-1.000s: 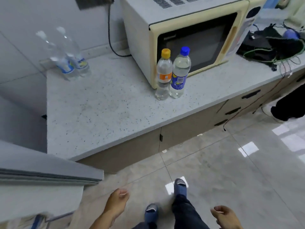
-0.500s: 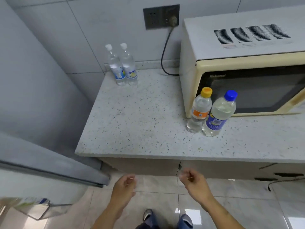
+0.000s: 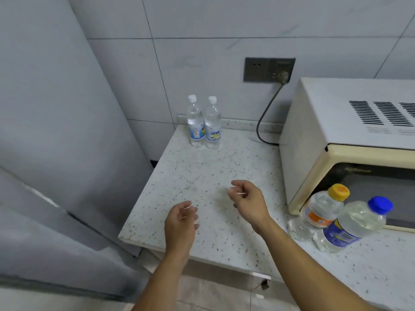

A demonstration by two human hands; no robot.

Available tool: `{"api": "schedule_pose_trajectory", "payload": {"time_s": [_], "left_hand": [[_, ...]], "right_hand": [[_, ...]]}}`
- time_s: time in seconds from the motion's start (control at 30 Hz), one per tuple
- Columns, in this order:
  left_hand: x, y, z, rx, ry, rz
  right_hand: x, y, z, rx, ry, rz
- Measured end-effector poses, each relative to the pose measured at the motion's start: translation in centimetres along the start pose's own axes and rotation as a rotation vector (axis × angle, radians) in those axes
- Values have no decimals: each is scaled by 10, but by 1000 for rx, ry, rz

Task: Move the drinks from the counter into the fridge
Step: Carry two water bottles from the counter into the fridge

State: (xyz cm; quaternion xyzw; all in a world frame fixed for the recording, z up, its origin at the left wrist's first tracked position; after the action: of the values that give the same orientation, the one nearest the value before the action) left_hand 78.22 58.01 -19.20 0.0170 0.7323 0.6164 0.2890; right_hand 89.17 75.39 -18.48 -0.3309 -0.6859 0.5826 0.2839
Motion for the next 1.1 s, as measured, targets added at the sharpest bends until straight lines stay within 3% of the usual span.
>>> {"api": "schedule_pose_trajectory", "payload": {"time_s": [0.27,0.43,0.53,0.7,0.87,1.0,1.1], "left_hand": [[55,53,33,-116,102,-6],[107,98,66,-142,213,-23],[148,131,87,-107,238,11],[211,179,106,113,251,125],[257,228,117,575,270,338],[272,241,128,949,162,532],[275,243,132,1081,71,569]], "right_hand": [[128,-35,28,52,94,8],[208,-57,38,3,214,-41],[248,-70,44,-34,203,-102],[297,-85,52,-133,132,-206],[319,-90,52,-337,-64,-269],[315,-88,45,-430,-26,-283],[304,-82,39,-469,54,-298]]}}
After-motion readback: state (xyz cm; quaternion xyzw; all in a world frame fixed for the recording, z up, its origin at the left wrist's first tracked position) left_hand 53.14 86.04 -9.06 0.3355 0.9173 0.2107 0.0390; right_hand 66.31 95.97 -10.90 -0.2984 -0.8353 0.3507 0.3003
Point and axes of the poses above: each hand's wrist, its own x-axis towards the middle knuckle, its own z-axis out of the palm, y = z × x, the point moved 3 cm from there along x, towards the middle knuckle, and after that the axes turned 10 degrees about -z, right-handed, at the moved point
